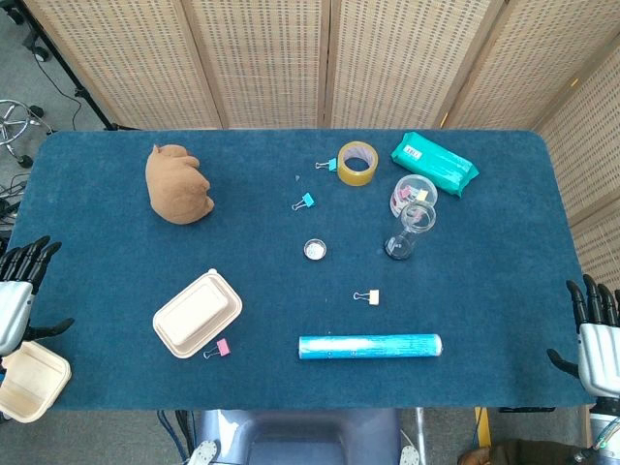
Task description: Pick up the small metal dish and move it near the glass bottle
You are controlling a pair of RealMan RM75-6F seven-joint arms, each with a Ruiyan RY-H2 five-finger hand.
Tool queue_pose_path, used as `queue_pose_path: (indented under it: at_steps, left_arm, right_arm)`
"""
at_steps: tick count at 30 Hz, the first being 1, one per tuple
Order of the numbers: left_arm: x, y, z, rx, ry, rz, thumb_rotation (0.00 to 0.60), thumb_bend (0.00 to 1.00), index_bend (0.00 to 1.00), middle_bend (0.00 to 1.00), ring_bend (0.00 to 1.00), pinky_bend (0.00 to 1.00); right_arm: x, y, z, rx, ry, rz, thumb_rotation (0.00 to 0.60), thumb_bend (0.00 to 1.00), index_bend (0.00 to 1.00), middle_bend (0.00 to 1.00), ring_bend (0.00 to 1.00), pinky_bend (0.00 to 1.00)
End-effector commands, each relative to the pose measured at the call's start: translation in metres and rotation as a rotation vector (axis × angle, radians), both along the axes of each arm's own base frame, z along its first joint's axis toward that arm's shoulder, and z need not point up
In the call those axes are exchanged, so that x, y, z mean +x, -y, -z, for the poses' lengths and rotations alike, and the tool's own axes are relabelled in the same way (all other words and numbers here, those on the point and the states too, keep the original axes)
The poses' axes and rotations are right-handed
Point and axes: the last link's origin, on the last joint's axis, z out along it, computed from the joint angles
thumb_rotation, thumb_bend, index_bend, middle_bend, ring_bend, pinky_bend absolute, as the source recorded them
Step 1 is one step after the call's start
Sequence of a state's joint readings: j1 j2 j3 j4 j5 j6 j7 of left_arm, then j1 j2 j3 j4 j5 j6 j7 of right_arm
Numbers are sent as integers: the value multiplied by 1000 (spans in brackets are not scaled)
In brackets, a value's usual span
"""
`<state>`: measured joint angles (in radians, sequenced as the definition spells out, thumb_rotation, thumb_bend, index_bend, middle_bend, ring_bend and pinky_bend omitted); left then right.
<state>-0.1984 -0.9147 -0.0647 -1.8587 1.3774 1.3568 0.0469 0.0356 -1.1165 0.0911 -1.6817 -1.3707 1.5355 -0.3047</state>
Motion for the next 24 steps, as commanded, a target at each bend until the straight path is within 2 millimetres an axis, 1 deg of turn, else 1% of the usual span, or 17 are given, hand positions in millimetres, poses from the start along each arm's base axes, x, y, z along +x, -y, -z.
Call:
queue_pose_path:
  at_steps: [1,6,8,11,15,16,19,22,23,24]
  left_arm:
    - [0,2,-1,6,2,2,600,0,0,0,0,0]
    - [-1,5,-2,5,6,-6,600,0,0,0,0,0]
    - [-1,6,-4,13,7,-6,600,0,0,0,0,0]
    - [-1,6,-6,25,13,-7,600,0,0,0,0,0]
    - [-1,5,-6,29,22,-11,600,0,0,0,0,0]
    - [-1,4,-6,30,22,-13,600,0,0,0,0,0]
    - [-2,3,-6,32,23,-20,600,0,0,0,0,0]
    - [-2,1,-6,30,18,-22,600,0,0,0,0,0]
    - [-2,0,-6,29,22,-26,600,0,0,0,0,0]
    - [-2,0,-6,28,24,-28,600,0,0,0,0,0]
  right_arm:
    - [0,0,0,0,3,0,600,0,66,0,0,0]
    - [0,0,0,10,8,1,600,0,70,0,0,0]
    - [2,1,0,3,20,-18,600,0,79,0,0,0]
    - [13,10,-5,-30,43,-95,600,10,118,0,0,0]
    - [32,31,-11,-21,43,-173,600,39,148,0,0,0]
    - [43,42,-12,-13,42,-204,600,39,149,0,0,0]
    - [64,58,-10,5,47,-220,600,39,149,0,0,0]
    - [93,75,-2,41,37,-260,600,50,151,0,0,0]
    - [107,81,2,60,32,-283,600,54,152,0,0,0]
    - [114,84,5,69,28,-290,600,60,155,0,0,0]
